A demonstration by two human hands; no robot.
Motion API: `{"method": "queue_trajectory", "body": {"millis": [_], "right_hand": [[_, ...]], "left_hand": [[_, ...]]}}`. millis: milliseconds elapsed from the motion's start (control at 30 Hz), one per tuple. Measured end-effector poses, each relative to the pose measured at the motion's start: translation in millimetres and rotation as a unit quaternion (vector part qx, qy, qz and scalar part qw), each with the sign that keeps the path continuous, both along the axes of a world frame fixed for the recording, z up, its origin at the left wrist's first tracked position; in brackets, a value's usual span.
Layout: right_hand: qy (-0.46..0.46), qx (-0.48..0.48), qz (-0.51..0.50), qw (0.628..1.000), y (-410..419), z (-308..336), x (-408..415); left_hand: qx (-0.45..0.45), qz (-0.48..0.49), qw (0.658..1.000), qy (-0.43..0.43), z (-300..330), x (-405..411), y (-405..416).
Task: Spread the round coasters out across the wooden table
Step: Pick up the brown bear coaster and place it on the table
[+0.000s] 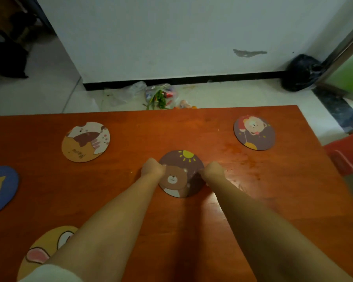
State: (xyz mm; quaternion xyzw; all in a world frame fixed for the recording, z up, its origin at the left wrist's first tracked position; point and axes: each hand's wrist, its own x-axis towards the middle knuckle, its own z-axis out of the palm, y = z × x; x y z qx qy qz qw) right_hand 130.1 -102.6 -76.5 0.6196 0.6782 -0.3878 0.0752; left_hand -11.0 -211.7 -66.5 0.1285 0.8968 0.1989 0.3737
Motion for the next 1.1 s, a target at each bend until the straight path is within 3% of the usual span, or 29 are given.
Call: {"method": "queue_trajectory", "body": {"millis": [333, 567, 833, 1100], "right_hand": [[0.095, 0.012, -0.005, 0.995, -17, 14, 11], [0.131, 0.083, -0.054, 0.986, -3, 39, 75], [0.128, 0.101, -0.064, 0.984, 40, 48, 172], [0.159, 0.034, 0.009, 0.987, 96, 33, 277]], "left_hand": [[0.124, 0.063, 0.986, -0.097, 14, 9, -8], [0.163, -0.004, 0.975, -0.152, 48, 53, 15], [0.141, -0.073, 0.981, -0.113, 54, 145, 53], [0.115, 0.037, 0.988, -0.092, 35, 268, 70]]}}
